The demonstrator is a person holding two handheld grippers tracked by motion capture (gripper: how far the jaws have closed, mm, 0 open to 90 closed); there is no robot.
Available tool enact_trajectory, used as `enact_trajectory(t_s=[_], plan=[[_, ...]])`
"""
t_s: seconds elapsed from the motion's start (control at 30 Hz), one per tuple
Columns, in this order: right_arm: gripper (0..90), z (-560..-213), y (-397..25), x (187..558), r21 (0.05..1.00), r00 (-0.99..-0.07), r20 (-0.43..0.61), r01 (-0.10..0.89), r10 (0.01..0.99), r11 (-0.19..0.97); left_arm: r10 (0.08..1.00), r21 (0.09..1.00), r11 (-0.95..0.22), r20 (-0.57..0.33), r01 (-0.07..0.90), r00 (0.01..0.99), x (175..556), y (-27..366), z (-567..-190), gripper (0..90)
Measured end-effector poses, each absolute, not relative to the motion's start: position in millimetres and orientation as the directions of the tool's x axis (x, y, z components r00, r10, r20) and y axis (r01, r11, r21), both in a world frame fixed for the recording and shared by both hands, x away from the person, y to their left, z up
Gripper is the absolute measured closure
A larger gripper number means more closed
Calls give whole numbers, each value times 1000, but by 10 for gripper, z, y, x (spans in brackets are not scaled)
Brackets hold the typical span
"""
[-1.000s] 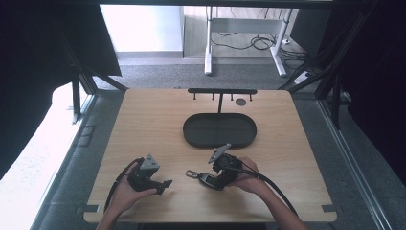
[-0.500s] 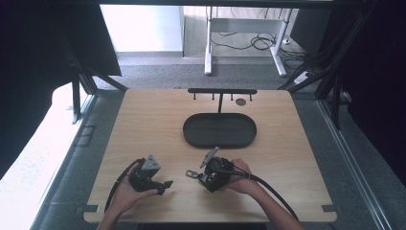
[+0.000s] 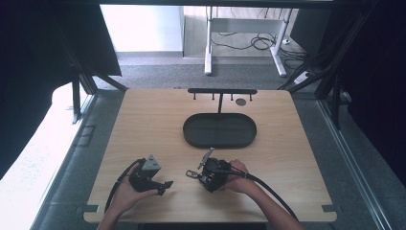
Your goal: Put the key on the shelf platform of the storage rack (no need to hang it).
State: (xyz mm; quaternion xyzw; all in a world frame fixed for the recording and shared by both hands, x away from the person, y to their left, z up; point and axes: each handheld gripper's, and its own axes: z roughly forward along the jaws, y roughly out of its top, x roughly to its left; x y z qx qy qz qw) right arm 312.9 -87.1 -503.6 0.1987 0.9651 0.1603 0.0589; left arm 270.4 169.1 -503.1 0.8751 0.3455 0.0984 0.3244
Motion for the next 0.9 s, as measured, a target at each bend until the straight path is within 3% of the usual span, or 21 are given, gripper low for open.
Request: enact_trajectory(t_s=[0.4,0.9], plan=[[478,-5060,-819,3158,302,-918,-16,373,396,877,663,633,-557,-51,538,746,2700,1661,-5045,245],[489,-5053,-789,3232,274,-910,6,400,414,874,658,637,-561,-44,529,751,2689,1647,-5032,246]])
